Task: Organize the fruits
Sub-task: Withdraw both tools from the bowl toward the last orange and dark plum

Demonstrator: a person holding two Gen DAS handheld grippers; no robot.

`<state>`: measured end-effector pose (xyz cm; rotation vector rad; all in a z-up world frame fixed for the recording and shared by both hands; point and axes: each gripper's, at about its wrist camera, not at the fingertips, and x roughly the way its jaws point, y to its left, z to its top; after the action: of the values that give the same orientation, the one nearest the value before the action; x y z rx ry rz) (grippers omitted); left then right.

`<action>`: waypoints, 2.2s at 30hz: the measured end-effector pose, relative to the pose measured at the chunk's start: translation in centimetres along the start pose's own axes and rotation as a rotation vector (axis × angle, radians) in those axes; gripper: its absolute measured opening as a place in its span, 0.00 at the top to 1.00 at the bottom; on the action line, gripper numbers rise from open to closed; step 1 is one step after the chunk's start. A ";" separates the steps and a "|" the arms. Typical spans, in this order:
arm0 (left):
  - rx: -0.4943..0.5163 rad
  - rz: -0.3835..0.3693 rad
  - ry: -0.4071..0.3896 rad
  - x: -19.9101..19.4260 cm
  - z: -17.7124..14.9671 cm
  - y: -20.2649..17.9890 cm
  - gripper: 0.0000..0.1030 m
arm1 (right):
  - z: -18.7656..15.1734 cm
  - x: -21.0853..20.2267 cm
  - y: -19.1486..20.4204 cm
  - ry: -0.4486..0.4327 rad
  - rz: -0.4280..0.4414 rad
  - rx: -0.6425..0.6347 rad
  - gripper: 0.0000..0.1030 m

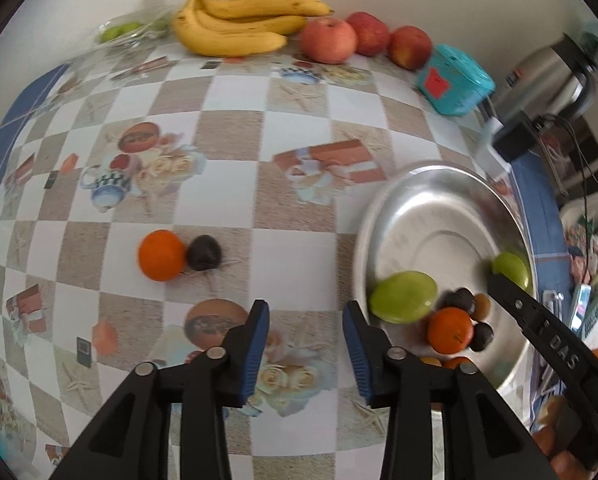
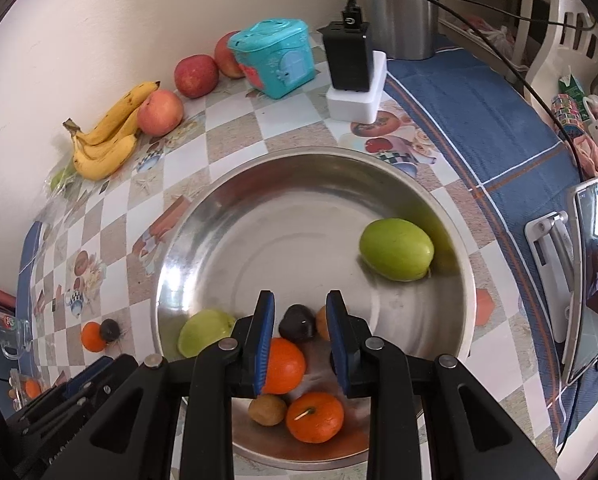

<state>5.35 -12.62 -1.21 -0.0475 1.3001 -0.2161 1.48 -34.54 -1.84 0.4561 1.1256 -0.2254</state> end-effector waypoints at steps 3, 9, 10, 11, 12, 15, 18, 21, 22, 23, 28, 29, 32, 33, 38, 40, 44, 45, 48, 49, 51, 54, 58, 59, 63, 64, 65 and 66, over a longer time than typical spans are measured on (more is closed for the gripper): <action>-0.035 0.020 -0.001 0.0 0.3 1.2 0.38 | 0.0 -0.1 0.6 -0.005 -0.011 -0.013 0.58; -0.097 0.089 -0.016 0.0 0.8 3.5 0.13 | -0.1 0.1 1.8 -0.004 -0.012 -0.037 0.36; -0.109 0.105 -0.020 0.0 0.9 4.0 0.11 | -0.1 0.1 2.0 -0.006 -0.011 -0.040 0.33; -0.123 0.120 -0.025 0.0 0.9 4.5 0.07 | -0.1 0.1 2.3 -0.007 -0.009 -0.044 0.33; -0.133 0.127 -0.028 -0.1 0.9 4.9 0.04 | -0.1 0.1 2.5 -0.009 -0.007 -0.049 0.33; -0.157 0.141 -0.039 -0.2 1.0 6.0 0.01 | -0.2 0.2 3.5 -0.012 0.002 -0.069 0.30; -0.175 0.152 -0.050 -0.4 1.1 6.9 0.00 | -0.4 0.3 4.7 -0.017 0.009 -0.096 0.17; -0.192 0.163 -0.056 -0.4 1.2 7.7 0.00 | -0.7 0.4 5.9 -0.022 0.021 -0.119 0.17; -0.197 0.167 -0.057 -0.5 1.2 8.0 0.00 | -0.8 0.4 6.3 -0.023 0.026 -0.124 0.17; -0.203 0.167 -0.056 -0.5 1.3 8.3 0.00 | -0.9 0.5 6.6 -0.025 0.030 -0.128 0.17; -0.256 0.162 -0.053 -0.7 1.3 10.4 0.00 | -1.2 0.8 8.1 -0.024 0.044 -0.142 0.17; -0.269 0.166 -0.055 -0.8 1.4 11.0 0.00 | -1.2 0.9 8.4 -0.022 0.047 -0.146 0.17; -0.295 0.180 -0.063 -1.2 1.5 12.4 0.00 | -1.5 1.2 9.3 -0.012 0.057 -0.158 0.17; -0.304 0.184 -0.067 -1.3 1.5 12.9 0.00 | -1.6 1.3 9.6 -0.011 0.059 -0.161 0.17; -0.343 0.211 -0.079 -1.8 1.6 15.2 0.00 | -2.0 1.6 11.1 -0.006 0.078 -0.177 0.17; -0.359 0.220 -0.083 -2.0 1.6 16.0 0.00 | -2.2 1.8 11.7 -0.002 0.085 -0.188 0.17; -0.399 0.229 -0.090 -2.3 1.5 17.5 0.00 | -2.6 2.2 12.9 0.006 0.090 -0.209 0.17; -0.406 0.230 -0.091 -2.4 1.5 17.7 0.00 | -2.8 2.3 13.2 0.010 0.092 -0.215 0.17; -0.424 0.231 -0.095 -2.5 1.5 18.4 0.00 | -3.2 2.5 14.1 0.018 0.097 -0.235 0.17; -0.428 0.232 -0.096 -2.6 1.5 18.5 0.00 | -3.3 2.6 14.4 0.020 0.101 -0.241 0.17; -0.429 0.228 -0.097 -2.5 1.5 18.7 0.00 | -3.5 2.7 14.9 0.022 0.109 -0.253 0.17; -0.423 0.214 -0.090 -2.2 1.5 18.7 0.00 | -3.8 2.9 15.8 0.026 0.111 -0.277 0.17; -0.415 0.173 -0.075 -1.5 1.6 18.2 0.00 | -4.2 3.2 16.5 0.034 0.111 -0.307 0.17; -0.407 0.159 -0.074 -1.2 1.7 18.0 0.00 | -4.2 3.3 16.6 0.035 0.109 -0.311 0.17; -0.381 0.119 -0.075 -0.5 1.9 17.0 0.01 | -4.5 3.7 17.0 0.044 0.106 -0.328 0.17; -0.387 0.102 -0.077 -0.3 1.8 16.9 0.02 | -4.5 3.7 17.0 0.046 0.106 -0.331 0.17; -0.392 0.075 -0.078 -0.1 1.9 16.8 0.03 | -4.5 3.8 17.1 0.047 0.106 -0.332 0.17; -0.389 0.065 -0.078 0.1 1.9 16.7 0.06 | -4.5 3.9 17.1 0.048 0.106 -0.333 0.17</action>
<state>9.40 3.52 -3.36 -0.3407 1.2485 0.0955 6.22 -17.13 -2.88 0.2238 1.1566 0.0667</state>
